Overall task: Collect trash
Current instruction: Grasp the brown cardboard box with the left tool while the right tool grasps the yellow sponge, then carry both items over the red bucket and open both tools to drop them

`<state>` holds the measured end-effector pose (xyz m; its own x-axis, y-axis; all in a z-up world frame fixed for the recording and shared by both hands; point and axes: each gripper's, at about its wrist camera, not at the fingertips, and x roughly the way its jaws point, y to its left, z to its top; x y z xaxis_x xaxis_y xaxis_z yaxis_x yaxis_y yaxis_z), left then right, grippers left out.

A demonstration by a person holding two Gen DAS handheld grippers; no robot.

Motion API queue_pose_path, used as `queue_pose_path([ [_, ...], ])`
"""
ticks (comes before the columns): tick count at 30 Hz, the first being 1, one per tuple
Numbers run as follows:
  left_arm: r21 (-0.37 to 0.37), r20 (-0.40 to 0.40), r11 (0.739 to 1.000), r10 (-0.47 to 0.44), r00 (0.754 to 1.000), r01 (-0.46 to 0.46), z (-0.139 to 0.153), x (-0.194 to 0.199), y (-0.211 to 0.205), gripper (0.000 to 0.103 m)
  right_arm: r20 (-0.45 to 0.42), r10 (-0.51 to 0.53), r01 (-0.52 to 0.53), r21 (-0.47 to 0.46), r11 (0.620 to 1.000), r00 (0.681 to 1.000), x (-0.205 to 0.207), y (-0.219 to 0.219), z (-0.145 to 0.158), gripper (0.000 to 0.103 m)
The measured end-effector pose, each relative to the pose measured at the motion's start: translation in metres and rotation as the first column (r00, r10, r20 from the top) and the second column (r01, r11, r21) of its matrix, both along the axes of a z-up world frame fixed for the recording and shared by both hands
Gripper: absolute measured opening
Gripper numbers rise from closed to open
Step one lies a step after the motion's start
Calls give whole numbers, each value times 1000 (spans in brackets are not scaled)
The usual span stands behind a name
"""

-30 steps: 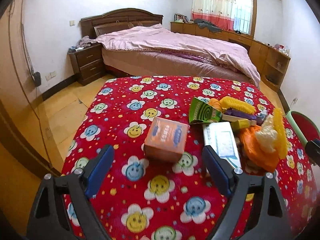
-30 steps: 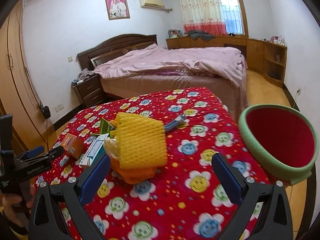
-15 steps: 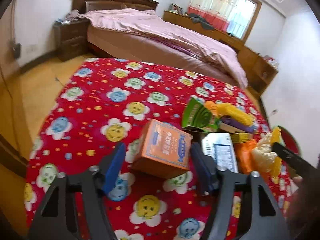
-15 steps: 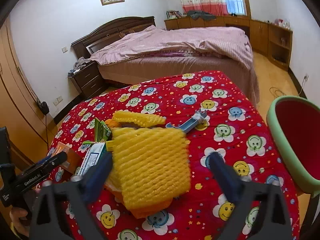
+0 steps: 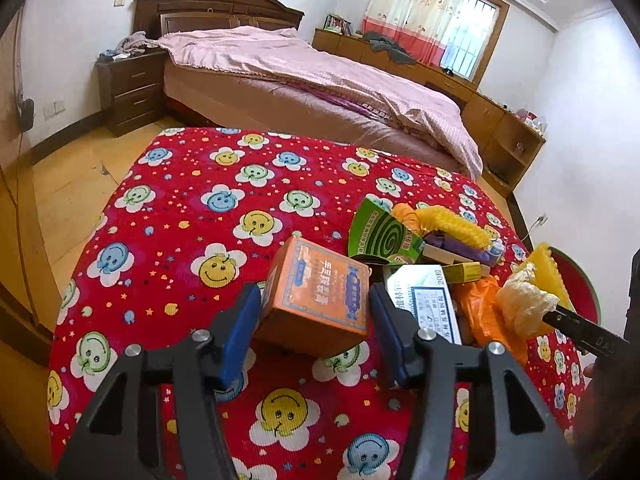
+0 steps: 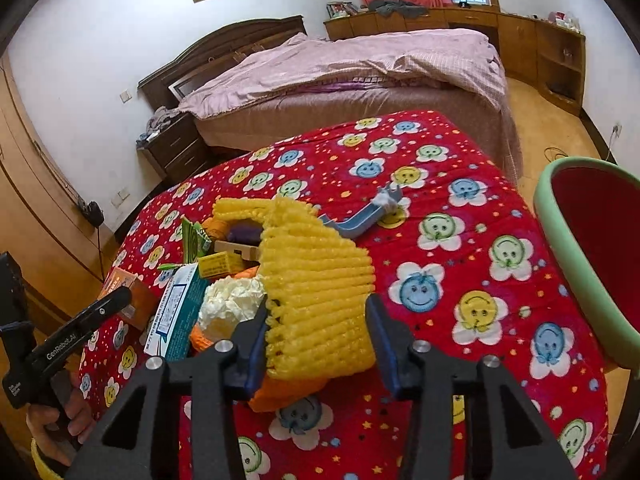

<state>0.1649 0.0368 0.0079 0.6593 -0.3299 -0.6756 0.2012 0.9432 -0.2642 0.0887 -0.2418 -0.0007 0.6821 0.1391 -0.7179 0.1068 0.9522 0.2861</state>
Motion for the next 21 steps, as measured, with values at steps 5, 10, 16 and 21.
queue_pose_path([
  [5,-9,8,1000,10,1000,-10,7,-5,1,56,5,-14,14,13,1000,1000,-10,-7,4,48],
  [10,-9,16,1000,6,1000,-6,13,-9,-3,56,-3,-19,19,23,1000,1000,-11,-15,4,33],
  [16,-3,47,1000,-14,999,14,27,-20,-12,56,21,-32,32,-7,999,999,-14,-22,7,13],
  [21,-6,73,999,-36,997,36,42,-32,-22,56,61,-39,40,-9,999,997,-29,-27,18,13],
])
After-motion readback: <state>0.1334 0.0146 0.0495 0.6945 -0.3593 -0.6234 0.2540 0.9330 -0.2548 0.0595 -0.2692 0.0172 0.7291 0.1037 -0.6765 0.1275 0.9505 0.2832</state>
